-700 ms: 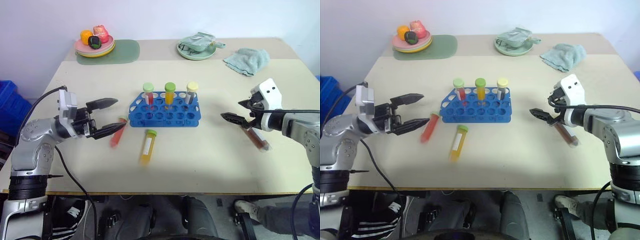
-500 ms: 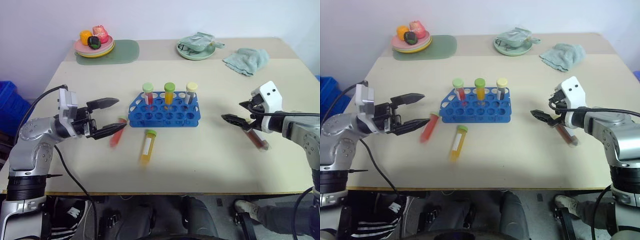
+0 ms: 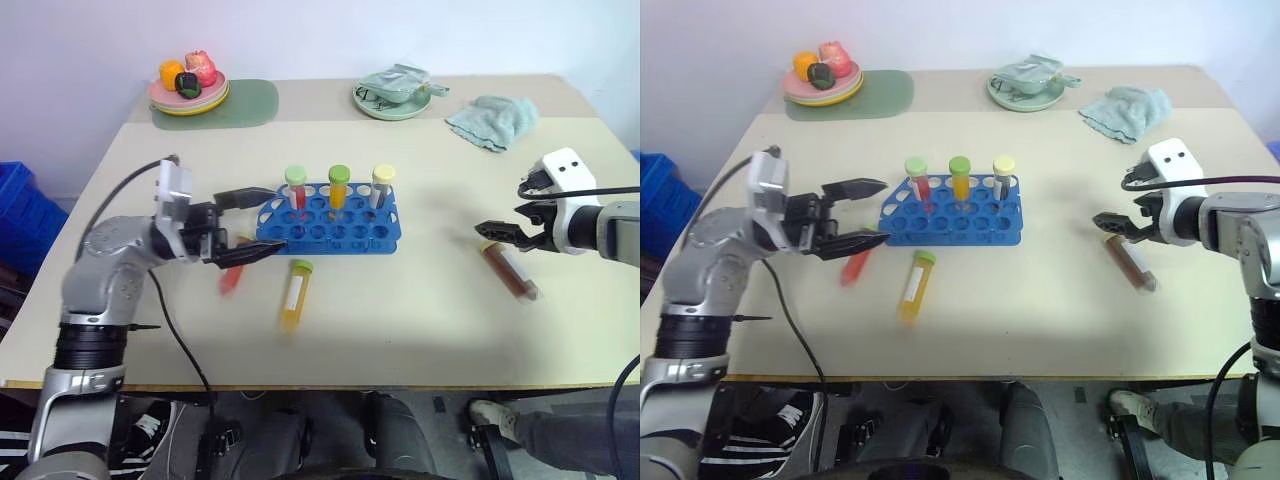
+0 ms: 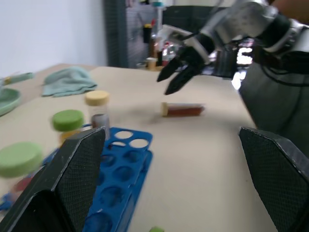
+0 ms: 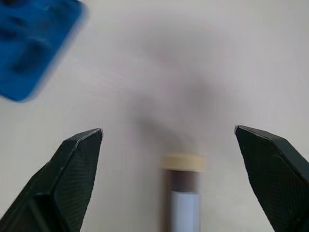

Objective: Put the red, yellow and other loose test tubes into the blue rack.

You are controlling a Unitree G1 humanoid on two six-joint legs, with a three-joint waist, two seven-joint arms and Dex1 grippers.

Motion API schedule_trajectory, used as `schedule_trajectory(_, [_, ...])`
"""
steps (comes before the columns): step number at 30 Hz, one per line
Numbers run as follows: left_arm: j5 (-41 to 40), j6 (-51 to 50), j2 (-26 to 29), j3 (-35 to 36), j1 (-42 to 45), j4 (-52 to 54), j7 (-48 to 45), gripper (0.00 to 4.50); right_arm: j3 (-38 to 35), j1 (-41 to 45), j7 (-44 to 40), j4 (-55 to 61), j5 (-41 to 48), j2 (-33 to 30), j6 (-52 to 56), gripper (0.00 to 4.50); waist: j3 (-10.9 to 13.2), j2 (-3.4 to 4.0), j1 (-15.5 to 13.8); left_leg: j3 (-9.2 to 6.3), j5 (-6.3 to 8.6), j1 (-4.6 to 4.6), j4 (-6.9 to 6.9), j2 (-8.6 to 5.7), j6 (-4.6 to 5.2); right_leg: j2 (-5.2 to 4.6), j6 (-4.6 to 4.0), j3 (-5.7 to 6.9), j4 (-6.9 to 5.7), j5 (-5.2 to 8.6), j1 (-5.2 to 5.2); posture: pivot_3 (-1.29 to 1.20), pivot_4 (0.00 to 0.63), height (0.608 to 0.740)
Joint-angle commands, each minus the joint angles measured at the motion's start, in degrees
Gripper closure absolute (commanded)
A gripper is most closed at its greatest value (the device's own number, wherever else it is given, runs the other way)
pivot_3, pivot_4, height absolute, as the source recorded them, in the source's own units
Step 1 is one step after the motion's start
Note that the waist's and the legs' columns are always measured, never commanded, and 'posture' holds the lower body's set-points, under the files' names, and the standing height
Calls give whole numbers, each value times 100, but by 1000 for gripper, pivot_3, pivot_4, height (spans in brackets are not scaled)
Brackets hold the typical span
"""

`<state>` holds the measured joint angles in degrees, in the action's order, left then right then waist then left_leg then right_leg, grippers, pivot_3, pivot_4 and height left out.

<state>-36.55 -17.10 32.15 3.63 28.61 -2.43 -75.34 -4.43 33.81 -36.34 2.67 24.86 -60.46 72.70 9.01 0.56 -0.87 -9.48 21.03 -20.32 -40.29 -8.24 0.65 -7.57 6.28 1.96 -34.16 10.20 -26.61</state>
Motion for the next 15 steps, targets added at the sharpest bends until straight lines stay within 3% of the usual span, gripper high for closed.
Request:
schedule_trajectory(1, [56, 189, -55, -32, 91, 76, -109, 25, 186, 220, -7, -246, -264, -217, -62, 0, 0, 0, 14, 2, 0, -1, 0, 0, 0, -2, 0, -1, 0, 0, -2, 0, 150, 740])
schedule_trajectory(15, [183, 474, -150, -3, -224, 81, -103, 25, 633, 701, -238, -680, -247, -46, 572, 0, 0, 1, 7, 21, 0, -2, 8, 5, 0, 1, 1, -12, -2, -1, -14, 0, 150, 740])
